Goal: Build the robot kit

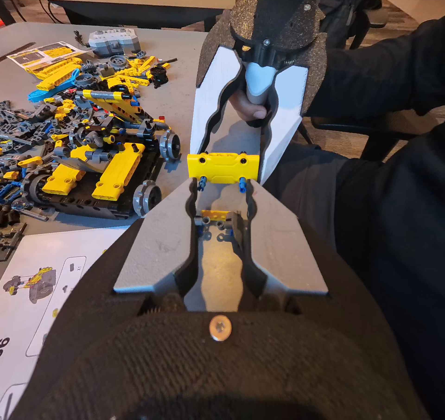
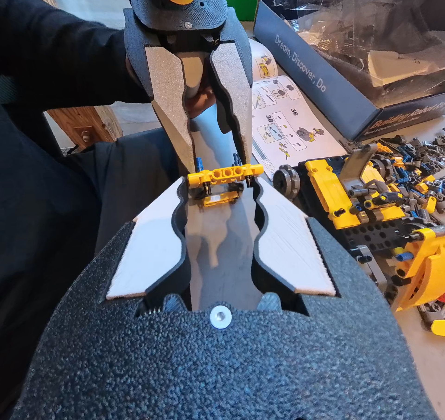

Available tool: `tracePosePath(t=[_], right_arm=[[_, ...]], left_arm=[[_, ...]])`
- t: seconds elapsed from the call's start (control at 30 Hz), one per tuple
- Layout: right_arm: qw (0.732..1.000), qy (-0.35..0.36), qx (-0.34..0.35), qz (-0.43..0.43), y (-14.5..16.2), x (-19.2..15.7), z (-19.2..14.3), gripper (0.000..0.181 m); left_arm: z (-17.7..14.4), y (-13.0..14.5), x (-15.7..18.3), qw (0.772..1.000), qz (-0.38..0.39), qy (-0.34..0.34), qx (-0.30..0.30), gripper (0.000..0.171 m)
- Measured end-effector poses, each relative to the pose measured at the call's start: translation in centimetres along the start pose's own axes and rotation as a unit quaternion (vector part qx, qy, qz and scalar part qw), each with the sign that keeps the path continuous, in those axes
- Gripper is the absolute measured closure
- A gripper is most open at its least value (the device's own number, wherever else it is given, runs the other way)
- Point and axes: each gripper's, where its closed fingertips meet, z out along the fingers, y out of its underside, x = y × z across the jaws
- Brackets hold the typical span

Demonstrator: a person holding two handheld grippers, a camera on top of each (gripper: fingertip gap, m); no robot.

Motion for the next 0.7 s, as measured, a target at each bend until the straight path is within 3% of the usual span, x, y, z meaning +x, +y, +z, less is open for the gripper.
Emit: tracePosePath(t=[0.27, 0.7], right_arm=[[0.999, 0.003, 0.046, 0.016, -1.4, 0.1, 0.2, 0.126], [0.999, 0.007, 0.034, 0.012, -0.1, 0.2, 0.0, 0.126]], left_arm=[[-1.1, -1.1, -0.2, 0.998, 0.003, -0.020, 0.057, 0.133], [0.0, -0.5, -0.2, 0.999, -0.001, -0.035, 0.024, 0.133]])
